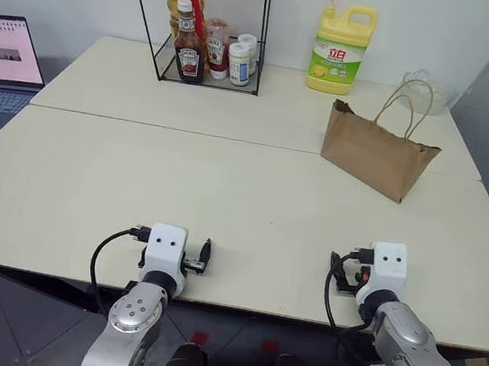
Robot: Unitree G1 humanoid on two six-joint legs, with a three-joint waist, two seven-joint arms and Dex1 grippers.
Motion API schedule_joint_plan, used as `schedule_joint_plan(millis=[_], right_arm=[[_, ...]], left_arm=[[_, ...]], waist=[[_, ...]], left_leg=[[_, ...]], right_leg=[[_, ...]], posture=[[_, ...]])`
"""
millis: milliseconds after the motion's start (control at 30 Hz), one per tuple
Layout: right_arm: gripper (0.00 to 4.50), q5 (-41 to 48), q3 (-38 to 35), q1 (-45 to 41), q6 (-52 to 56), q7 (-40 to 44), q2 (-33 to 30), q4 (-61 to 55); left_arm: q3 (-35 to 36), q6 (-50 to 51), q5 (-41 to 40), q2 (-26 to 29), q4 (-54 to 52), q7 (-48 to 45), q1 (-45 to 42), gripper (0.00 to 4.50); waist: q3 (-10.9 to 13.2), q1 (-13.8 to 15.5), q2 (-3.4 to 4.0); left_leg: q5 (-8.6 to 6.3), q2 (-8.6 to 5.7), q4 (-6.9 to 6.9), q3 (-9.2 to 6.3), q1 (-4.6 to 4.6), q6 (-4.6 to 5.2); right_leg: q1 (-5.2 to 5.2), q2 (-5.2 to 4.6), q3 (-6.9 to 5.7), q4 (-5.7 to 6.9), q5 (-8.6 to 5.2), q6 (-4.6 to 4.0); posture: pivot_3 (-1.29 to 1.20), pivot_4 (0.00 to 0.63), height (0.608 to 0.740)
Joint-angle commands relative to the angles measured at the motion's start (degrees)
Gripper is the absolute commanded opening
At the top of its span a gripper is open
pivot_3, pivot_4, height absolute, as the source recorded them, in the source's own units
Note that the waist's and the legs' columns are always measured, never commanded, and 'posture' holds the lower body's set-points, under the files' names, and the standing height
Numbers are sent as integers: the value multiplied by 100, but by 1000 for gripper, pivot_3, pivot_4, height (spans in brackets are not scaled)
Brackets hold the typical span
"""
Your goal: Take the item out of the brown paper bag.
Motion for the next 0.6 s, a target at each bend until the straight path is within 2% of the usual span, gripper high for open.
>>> schedule_joint_plan(millis=[33, 600], right_arm=[[4500, 59, 24, 8, 16, 20, -10, -64], [4500, 40, -18, -53, -77, 27, -88, -17]], left_arm=[[62, 57, 136, 64, 112, 49, 104, 4487], [73, -273, 50, -23, 369, 16, -49, 4487]], waist=[[0, 0, 0], [-5, 1, 0]], left_leg=[[0, 0, 0, 0, 0, 0], [0, 0, 1, 0, 0, 0]], right_leg=[[0, 0, 0, 0, 0, 0], [1, 0, 0, 0, 1, 0]], posture=[[0, 150, 740], [0, 150, 740]])
